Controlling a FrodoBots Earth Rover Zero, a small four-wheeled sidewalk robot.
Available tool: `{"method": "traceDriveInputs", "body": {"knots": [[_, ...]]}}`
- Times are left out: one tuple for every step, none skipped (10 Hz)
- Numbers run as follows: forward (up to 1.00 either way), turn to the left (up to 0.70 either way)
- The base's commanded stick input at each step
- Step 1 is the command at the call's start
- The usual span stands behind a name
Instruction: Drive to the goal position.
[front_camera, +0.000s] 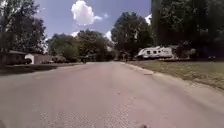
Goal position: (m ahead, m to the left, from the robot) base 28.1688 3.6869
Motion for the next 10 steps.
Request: {"method": "traceDriveInputs", "body": {"knots": [[0.85, 0.00], [0.85, 0.00], [0.85, 0.00], [0.85, 0.00], [0.85, 0.00], [0.85, 0.00], [0.85, 0.00], [0.85, 0.00], [0.85, 0.00], [0.85, 0.00]]}}
